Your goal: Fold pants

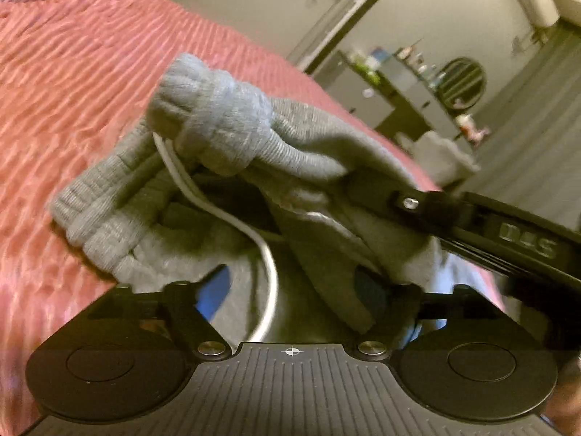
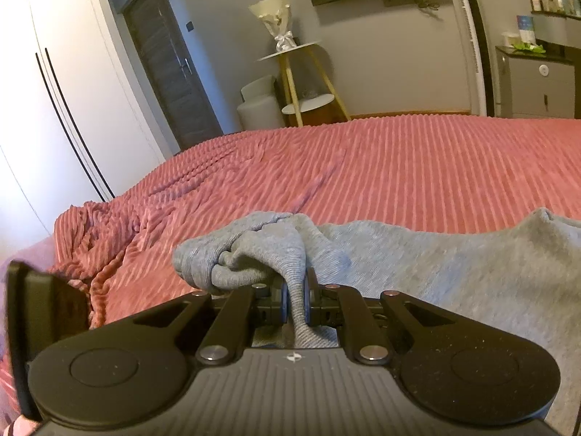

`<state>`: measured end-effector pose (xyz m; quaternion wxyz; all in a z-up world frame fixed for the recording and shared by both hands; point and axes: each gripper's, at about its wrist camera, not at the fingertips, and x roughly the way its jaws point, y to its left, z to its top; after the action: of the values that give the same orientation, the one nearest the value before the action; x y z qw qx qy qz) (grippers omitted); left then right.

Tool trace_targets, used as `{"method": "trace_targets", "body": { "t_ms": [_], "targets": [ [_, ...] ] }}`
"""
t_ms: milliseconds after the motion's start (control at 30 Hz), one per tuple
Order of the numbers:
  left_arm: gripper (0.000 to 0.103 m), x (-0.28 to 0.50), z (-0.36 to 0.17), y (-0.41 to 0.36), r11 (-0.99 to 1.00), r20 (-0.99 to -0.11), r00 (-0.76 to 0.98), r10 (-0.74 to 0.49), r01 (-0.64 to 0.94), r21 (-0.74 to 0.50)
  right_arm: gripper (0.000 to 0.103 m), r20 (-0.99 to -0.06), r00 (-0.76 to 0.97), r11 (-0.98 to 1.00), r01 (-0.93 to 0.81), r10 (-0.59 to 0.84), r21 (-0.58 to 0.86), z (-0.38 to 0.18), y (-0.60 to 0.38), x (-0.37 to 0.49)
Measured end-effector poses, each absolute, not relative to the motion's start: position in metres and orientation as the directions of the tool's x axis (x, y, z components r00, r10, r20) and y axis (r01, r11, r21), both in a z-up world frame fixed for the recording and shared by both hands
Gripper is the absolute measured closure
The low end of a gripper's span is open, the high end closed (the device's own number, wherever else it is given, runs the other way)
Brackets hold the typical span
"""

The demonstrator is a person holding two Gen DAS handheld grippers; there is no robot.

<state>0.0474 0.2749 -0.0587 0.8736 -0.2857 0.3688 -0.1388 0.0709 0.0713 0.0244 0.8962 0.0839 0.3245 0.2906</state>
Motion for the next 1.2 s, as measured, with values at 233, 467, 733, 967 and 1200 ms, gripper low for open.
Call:
{"method": "trace_targets", "body": {
  "t_ms": [233,467,733,967,1200],
  "targets": [
    [0.028,0.048,-0.06,0.262,0.773,-0.568,0.609,-0.554,0.123,-0.623,0.095,-0.535,0.612,0.811,-0.472,0.583,0.345,0.025,0.072,0.071],
    [0.017,0.046,-0.07,0.266,0.639,-0.461,0.561,-0.688,0.167,-0.75,0.094,-0.538,0.603,0.806,-0.482,0.59,0.344,0.028,0.067,0.074],
    [0.007,0.003,-0.051,0.34,0.767,-0.621,0.677,-0.394,-0.129,-0.628,0.089,-0.613,0.498,0.765,-0.566,0.613,0.306,0.008,0.083,0.056],
    [0.006,0.031,-0.068,0.329,0.747,-0.615,0.678,-0.403,-0.145,-0.649,0.041,-0.588,0.497,0.758,-0.54,0.638,0.365,0.011,0.065,0.042],
    [0.005,0.049,-0.077,0.319,0.716,-0.621,0.684,-0.382,-0.207,-0.667,0.038,-0.648,0.555,0.85,-0.401,0.521,0.34,-0.007,0.027,0.045]
  ]
}}
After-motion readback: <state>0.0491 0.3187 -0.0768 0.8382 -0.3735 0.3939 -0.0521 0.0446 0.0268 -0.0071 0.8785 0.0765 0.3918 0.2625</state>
